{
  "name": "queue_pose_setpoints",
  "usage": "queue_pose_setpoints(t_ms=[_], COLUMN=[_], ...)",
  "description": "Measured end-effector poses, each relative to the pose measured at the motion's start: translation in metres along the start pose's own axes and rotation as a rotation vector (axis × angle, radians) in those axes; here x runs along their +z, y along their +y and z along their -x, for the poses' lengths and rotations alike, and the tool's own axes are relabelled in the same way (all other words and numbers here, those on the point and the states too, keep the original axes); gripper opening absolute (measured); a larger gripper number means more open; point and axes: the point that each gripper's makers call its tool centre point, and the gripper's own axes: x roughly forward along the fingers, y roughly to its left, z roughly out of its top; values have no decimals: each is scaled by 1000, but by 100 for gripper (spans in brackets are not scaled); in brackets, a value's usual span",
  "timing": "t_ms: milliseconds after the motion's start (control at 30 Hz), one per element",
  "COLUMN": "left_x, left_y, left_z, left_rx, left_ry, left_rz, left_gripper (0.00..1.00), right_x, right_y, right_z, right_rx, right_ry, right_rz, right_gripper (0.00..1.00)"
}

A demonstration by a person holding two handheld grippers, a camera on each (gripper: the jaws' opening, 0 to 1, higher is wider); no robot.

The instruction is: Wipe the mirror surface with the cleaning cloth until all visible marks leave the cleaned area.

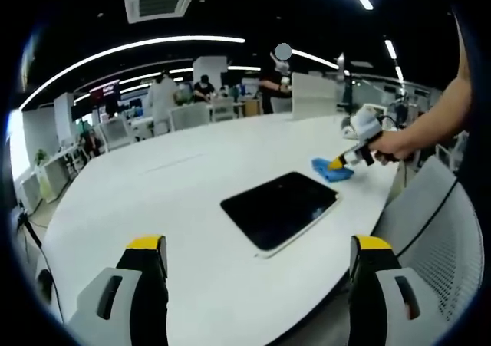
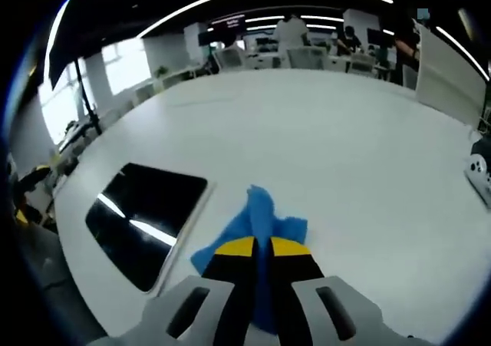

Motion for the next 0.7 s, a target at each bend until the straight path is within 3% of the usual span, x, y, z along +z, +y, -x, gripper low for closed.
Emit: queue_pose_setpoints(t_ms=[333,700], left_x=[-1,-6], left_y=[0,4], left_z=[-1,-2], left_rx=[-6,-5], left_ry=[5,14], left_rz=[9,12], left_gripper=[99,99], right_x=[31,34], right_y=[-5,6], right_z=[8,6], right_rx=[-3,36], right_ry=[-31,4], right_rz=[-48,-107], right_gripper=[1,1])
